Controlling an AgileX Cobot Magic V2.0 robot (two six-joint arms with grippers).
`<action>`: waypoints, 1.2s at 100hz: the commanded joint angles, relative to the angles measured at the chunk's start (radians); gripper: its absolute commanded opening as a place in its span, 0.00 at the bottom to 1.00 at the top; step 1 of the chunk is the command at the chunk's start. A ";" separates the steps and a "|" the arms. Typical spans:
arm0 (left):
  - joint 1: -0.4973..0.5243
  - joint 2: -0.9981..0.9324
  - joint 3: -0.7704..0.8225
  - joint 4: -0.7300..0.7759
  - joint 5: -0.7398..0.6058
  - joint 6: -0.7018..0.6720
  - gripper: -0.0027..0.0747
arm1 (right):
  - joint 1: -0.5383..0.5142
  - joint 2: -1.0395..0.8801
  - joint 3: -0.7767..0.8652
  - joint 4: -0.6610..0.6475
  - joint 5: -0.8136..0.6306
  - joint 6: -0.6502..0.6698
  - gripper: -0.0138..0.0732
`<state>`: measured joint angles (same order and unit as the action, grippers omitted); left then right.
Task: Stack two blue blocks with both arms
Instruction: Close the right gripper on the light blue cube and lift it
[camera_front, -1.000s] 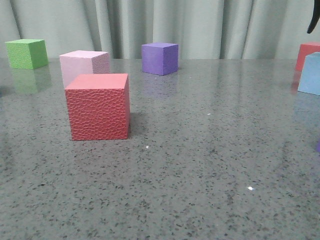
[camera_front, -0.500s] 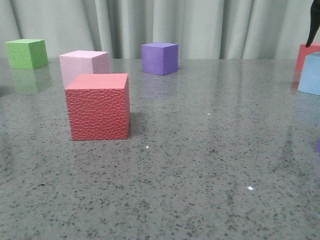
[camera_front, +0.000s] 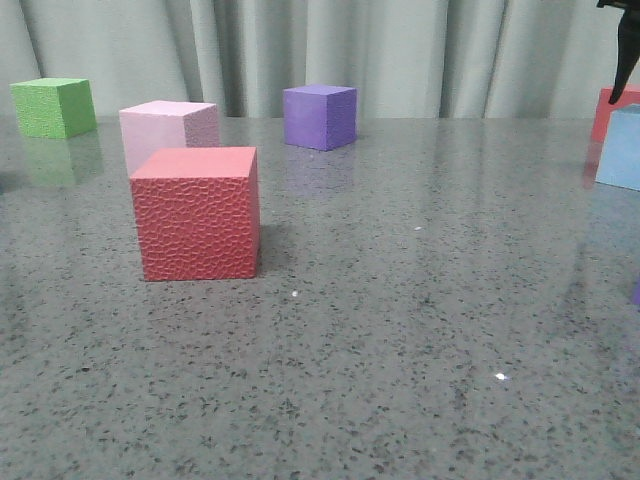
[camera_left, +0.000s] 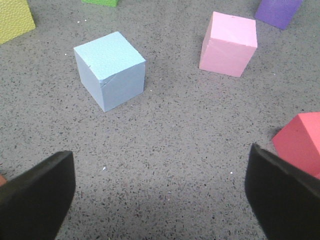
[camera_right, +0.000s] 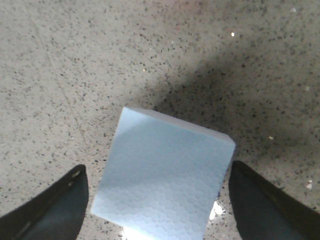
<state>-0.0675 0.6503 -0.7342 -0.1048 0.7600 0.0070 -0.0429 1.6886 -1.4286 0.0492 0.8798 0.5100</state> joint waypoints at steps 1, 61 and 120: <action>0.002 0.006 -0.036 -0.008 -0.063 -0.007 0.88 | -0.006 -0.027 -0.036 -0.006 -0.025 0.001 0.82; 0.002 0.006 -0.036 -0.008 -0.063 -0.007 0.88 | -0.006 0.015 -0.036 -0.006 -0.004 0.001 0.64; 0.002 0.006 -0.036 -0.008 -0.063 -0.007 0.88 | -0.005 -0.024 -0.089 0.007 0.080 -0.147 0.54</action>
<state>-0.0675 0.6503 -0.7342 -0.1048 0.7600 0.0070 -0.0429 1.7354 -1.4604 0.0492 0.9526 0.4168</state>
